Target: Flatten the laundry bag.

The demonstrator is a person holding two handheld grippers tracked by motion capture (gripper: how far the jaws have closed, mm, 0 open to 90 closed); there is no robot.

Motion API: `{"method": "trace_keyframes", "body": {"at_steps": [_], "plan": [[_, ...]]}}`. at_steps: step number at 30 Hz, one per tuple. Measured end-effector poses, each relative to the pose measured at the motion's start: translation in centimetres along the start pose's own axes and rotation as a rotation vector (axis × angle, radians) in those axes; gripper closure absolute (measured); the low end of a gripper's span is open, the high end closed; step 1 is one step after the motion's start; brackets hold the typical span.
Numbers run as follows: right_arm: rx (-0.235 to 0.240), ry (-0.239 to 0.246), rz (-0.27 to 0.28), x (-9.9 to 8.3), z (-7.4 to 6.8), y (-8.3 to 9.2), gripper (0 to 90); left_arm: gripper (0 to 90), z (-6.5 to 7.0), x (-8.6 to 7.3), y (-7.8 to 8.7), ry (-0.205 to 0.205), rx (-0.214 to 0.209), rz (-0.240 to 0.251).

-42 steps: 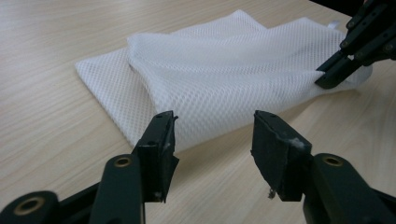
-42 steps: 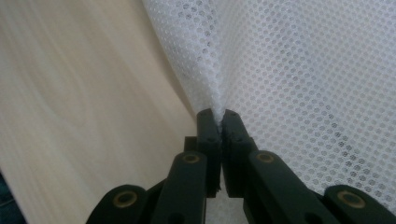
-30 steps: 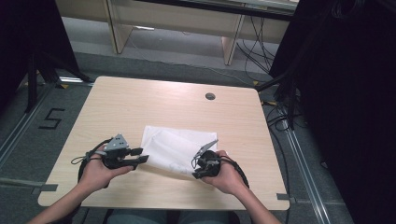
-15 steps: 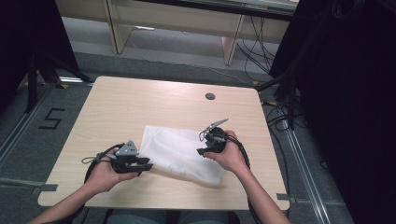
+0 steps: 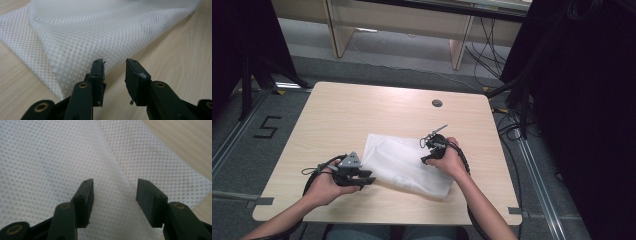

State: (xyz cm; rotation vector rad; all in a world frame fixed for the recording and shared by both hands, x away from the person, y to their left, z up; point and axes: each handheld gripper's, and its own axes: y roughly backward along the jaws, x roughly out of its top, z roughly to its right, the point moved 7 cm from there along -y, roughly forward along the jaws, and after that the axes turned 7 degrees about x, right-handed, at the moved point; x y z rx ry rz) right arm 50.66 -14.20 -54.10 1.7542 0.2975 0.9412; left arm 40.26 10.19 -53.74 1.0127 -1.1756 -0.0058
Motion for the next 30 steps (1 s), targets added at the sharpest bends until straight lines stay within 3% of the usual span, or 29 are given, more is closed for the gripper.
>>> {"method": "trace_keyframes", "body": {"at_steps": [3,6,8,10,13,17,18,21,23,26,30], "plan": [[-0.003,0.03,-0.019,0.0,0.2,-0.4,58.0,66.0,0.1,0.1,-0.1,0.022,0.012,0.007],[0.002,0.035,-0.029,0.1,0.2,-0.4,60.0,65.7,0.3,0.1,-0.2,0.027,0.0,0.012],[0.009,0.052,-0.038,0.2,0.2,-0.6,63.9,65.2,0.2,0.0,-0.1,0.003,0.0,0.005],[0.012,0.051,-0.037,0.2,0.2,-0.6,65.4,65.0,0.2,0.0,-0.1,0.01,-0.004,0.006],[0.03,0.05,-0.03,0.2,-0.1,-0.6,76.2,64.6,0.3,0.1,-0.2,0.027,-0.007,0.018],[0.034,0.063,-0.04,0.2,-0.5,-0.6,82.5,64.1,0.0,0.1,-0.1,-0.027,0.007,0.009],[0.036,0.06,-0.044,0.2,-0.5,-0.6,82.6,63.9,0.1,0.1,-0.1,-0.022,-0.002,0.01],[0.045,0.044,-0.041,0.3,-0.3,-0.6,79.4,63.7,0.3,0.2,-0.2,-0.001,-0.002,0.026],[0.028,0.027,-0.028,0.5,0.1,-0.4,70.1,63.4,0.4,0.2,-0.2,0.017,-0.004,0.022],[-0.004,-0.004,0.011,0.8,1.0,-0.3,53.3,62.6,0.2,0.2,-0.2,-0.008,0.005,0.017],[-0.006,-0.018,0.015,0.4,1.6,-0.8,52.5,60.8,0.3,0.2,-0.2,-0.001,0.005,0.026]]}}
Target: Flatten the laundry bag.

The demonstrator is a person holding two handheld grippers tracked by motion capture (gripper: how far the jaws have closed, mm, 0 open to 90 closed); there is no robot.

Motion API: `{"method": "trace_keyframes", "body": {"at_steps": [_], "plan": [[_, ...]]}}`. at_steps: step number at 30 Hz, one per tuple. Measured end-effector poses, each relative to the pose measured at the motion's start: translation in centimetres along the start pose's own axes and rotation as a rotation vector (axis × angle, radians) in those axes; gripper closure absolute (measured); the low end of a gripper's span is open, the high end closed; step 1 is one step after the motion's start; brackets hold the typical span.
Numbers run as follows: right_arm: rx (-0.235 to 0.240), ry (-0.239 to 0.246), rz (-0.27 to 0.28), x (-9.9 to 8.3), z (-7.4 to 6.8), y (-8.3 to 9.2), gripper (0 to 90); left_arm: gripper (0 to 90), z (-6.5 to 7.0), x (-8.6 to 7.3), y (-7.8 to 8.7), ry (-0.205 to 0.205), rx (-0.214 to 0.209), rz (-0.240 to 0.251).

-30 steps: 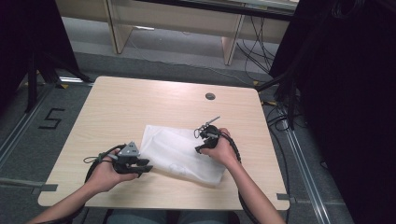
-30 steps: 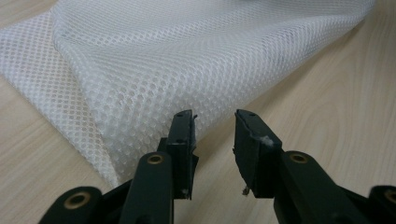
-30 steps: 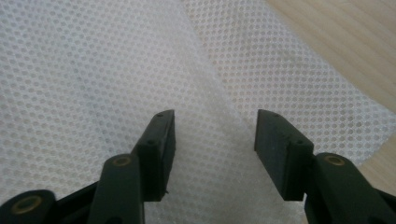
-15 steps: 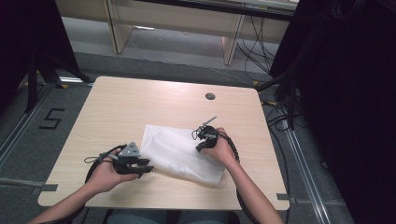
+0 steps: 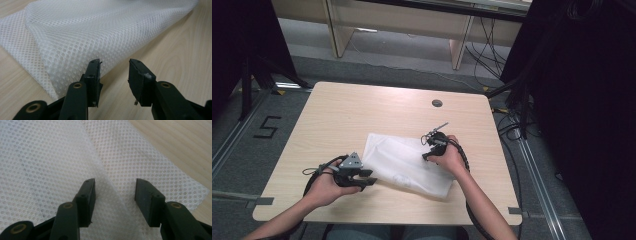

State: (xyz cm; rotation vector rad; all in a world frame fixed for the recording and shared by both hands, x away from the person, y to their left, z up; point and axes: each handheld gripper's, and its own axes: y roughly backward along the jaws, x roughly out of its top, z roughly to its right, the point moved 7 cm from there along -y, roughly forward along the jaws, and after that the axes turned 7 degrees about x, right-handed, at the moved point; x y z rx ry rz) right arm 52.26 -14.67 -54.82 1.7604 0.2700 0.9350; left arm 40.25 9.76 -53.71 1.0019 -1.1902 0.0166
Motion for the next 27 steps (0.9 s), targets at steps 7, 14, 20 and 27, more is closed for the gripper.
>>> {"method": "trace_keyframes", "body": {"at_steps": [7,14,20,27], "plan": [[0.021,0.019,-0.007,-0.1,-0.6,0.1,72.7,59.0,0.1,0.0,-0.1,0.016,0.0,0.005],[0.041,0.047,-0.037,0.1,-1.4,-0.1,88.9,55.2,-0.2,0.0,0.0,-0.011,0.001,0.003],[0.036,0.05,-0.051,0.3,-1.5,0.0,89.9,49.3,-0.1,0.3,-0.1,0.024,0.008,0.034],[0.022,0.05,0.012,1.3,-1.7,1.6,90.0,53.2,0.1,0.5,0.1,-0.021,0.008,0.039]]}}
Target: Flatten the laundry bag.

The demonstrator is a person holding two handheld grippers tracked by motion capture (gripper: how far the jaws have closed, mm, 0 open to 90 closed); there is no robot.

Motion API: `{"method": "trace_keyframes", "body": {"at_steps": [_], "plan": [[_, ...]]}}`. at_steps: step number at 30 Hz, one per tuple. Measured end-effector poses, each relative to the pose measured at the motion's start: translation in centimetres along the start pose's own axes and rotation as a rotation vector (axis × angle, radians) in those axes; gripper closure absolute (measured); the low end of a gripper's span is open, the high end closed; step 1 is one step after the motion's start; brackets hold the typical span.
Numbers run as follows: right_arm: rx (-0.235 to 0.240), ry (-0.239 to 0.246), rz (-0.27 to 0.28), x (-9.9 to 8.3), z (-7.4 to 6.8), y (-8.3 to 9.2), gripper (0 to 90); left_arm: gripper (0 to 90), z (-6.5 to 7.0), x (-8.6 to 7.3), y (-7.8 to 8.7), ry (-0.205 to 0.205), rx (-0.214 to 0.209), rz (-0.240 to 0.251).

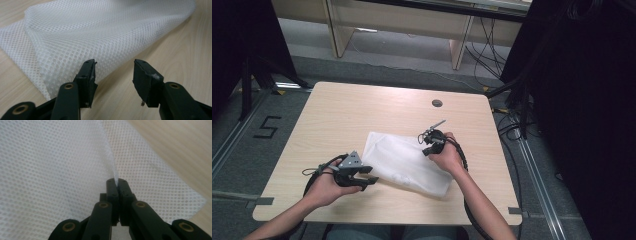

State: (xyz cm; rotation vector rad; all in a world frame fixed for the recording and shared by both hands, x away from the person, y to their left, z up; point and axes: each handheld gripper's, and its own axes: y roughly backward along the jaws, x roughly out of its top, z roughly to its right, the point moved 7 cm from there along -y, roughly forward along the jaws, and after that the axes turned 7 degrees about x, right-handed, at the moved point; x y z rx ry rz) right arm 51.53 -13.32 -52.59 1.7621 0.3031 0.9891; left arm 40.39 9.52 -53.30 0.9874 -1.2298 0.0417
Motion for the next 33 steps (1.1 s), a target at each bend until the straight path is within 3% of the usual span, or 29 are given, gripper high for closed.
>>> {"method": "trace_keyframes", "body": {"at_steps": [2,4,6,7,8,11,12,13,14,15,16,17,18,19,20,21,24,26,28,31,32,33], "plan": [[-0.001,0.013,0.019,0.5,-0.3,0.8,90.0,56.8,0.0,0.1,0.0,-0.031,0.013,0.009],[-0.007,0.009,0.036,0.9,-0.6,1.5,90.0,59.4,0.1,0.1,0.1,-0.036,0.023,0.007],[-0.008,0.019,0.061,1.2,-0.8,2.2,90.0,69.7,0.3,-0.1,0.2,-0.04,0.02,-0.018],[-0.01,0.035,0.075,1.5,-1.1,2.8,90.0,72.5,0.0,-0.2,0.3,-0.087,0.031,-0.041],[-0.004,0.035,0.082,1.6,-1.3,3.1,90.0,75.1,0.2,-0.4,0.2,-0.071,0.035,-0.057],[-0.001,0.042,0.095,1.8,-1.6,3.6,90.0,79.4,0.3,-0.6,0.2,-0.08,0.036,-0.084],[0.003,0.009,0.087,1.7,-2.0,3.9,90.0,81.2,0.3,-0.6,0.2,-0.093,0.038,-0.092],[0.006,0.029,0.099,1.8,-2.1,4.1,90.0,83.0,0.3,-0.5,0.2,-0.103,0.038,-0.095],[-0.001,-0.016,0.085,1.7,-2.4,4.3,90.0,84.4,0.4,-0.5,0.1,-0.094,0.044,-0.102],[0.002,0.061,0.119,2.0,-2.2,4.4,90.0,85.3,0.4,-0.5,0.1,-0.099,0.049,-0.104],[0.012,0.015,0.104,1.9,-2.7,4.7,90.0,85.8,0.4,-0.5,0.1,-0.122,0.045,-0.11],[0.007,0.003,0.1,1.9,-2.9,4.9,90.0,86.1,0.6,-0.6,-0.1,-0.099,0.048,-0.114],[0.006,0.005,0.111,1.9,-3.0,5.1,90.0,86.4,0.5,-0.6,-0.2,-0.106,0.059,-0.123],[0.017,0.026,0.121,2.1,-3.3,5.3,90.0,86.6,0.5,-0.7,-0.4,-0.105,0.054,-0.131],[-0.002,0.063,0.144,2.3,-3.0,5.5,90.0,87.0,0.4,-0.7,-0.4,-0.097,0.066,-0.132],[0.006,0.046,0.148,2.4,-3.4,5.7,90.0,87.3,0.4,-0.7,-0.5,-0.093,0.065,-0.134],[0.008,0.084,0.167,2.6,-3.8,6.4,90.0,87.9,0.0,-0.4,-0.6,-0.107,0.083,-0.132],[0.014,0.093,0.175,2.8,-4.3,6.7,90.0,88.1,0.0,-0.4,-0.8,-0.088,0.089,-0.137],[0.023,0.078,0.184,2.8,-4.7,6.6,90.0,88.1,0.0,-0.4,-0.9,-0.088,0.094,-0.137],[0.025,0.095,0.179,3.0,-5.1,6.9,90.0,87.9,-0.3,-0.3,-1.1,-0.089,0.102,-0.134],[0.02,0.102,0.18,3.1,-5.2,7.1,90.0,88.0,-0.6,-0.2,-1.1,-0.114,0.11,-0.131],[0.027,0.115,0.184,3.2,-5.6,7.3,90.0,87.9,-0.5,-0.2,-1.2,-0.085,0.112,-0.13]]}}
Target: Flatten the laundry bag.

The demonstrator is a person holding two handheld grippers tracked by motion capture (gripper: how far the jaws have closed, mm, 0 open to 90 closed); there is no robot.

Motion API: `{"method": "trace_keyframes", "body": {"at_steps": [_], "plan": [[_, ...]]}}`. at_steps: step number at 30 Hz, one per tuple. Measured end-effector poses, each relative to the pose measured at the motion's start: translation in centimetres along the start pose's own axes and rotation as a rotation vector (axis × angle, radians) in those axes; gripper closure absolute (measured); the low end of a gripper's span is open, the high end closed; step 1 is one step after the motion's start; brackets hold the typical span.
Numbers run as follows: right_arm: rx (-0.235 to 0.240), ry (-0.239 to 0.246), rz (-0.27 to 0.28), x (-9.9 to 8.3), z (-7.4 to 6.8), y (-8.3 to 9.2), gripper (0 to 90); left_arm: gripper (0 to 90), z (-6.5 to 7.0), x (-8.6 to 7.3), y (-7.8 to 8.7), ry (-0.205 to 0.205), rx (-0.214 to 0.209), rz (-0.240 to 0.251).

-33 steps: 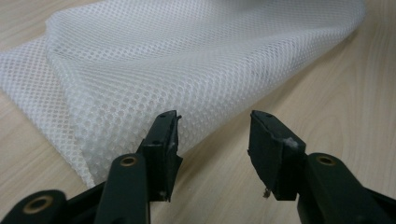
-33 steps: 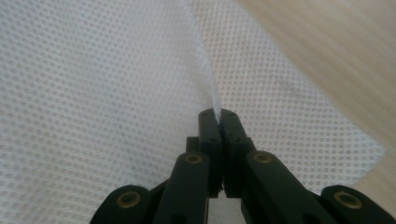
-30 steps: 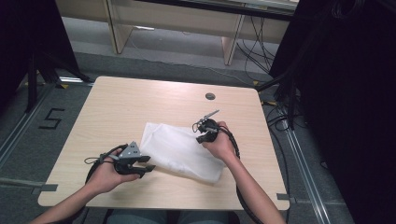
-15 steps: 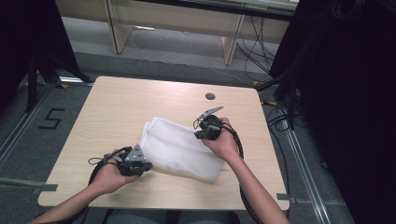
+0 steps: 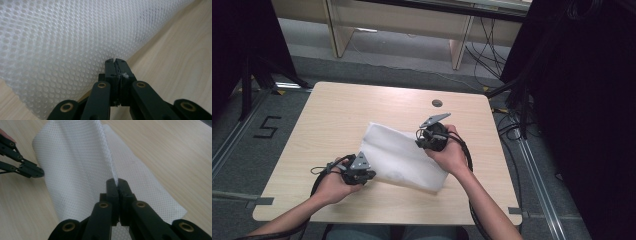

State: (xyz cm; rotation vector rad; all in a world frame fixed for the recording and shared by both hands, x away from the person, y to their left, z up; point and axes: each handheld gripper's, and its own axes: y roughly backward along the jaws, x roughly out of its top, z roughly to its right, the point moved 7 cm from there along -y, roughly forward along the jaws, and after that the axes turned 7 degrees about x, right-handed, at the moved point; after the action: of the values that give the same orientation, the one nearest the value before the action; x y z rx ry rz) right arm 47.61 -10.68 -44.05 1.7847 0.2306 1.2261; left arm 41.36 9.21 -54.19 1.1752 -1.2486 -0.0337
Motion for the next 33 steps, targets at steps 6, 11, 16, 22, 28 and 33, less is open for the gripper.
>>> {"method": "trace_keyframes", "body": {"at_steps": [6,11,16,22,28,33], "plan": [[0.004,0.021,0.006,0.5,-0.8,0.4,90.0,87.8,-0.3,0.3,-0.6,0.004,0.005,-0.003],[0.009,0.052,0.017,0.8,-1.3,0.7,90.0,87.8,-0.5,0.7,-1.0,-0.012,0.021,0.0],[0.007,0.045,0.029,0.8,-1.7,0.8,90.0,87.9,-0.8,0.8,-1.4,-0.01,0.024,-0.003],[0.023,0.098,0.042,1.0,-2.0,1.1,90.0,87.7,-1.3,1.0,-2.0,-0.002,0.036,-0.002],[0.015,0.11,0.059,1.3,-2.1,1.4,90.0,87.4,-1.7,1.4,-2.6,-0.019,0.051,-0.002],[0.016,0.118,0.06,1.2,-2.2,1.5,90.0,87.0,-1.8,1.4,-2.8,0.006,0.048,0.003]]}}
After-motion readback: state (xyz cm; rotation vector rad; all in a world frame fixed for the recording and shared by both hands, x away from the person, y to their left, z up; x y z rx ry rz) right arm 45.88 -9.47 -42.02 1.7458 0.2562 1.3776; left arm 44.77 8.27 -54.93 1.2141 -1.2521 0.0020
